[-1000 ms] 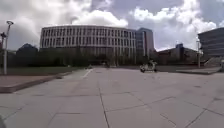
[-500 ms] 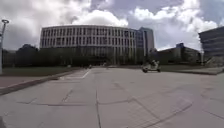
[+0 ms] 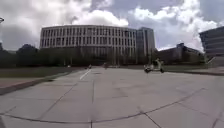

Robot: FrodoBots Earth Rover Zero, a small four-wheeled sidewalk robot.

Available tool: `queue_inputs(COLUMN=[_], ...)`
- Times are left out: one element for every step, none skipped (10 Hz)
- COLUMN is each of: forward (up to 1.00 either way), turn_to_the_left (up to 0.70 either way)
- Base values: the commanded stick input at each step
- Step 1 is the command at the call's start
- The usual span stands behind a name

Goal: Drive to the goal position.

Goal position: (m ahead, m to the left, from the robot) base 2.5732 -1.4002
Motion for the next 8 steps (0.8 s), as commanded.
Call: queue_inputs(forward=[1.0,1.0,1.0,1.0,1.0,1.0,1.0,1.0], turn_to_the_left=[0.0,0.0,0.0,0.0,0.0,0.0,0.0,0.0])
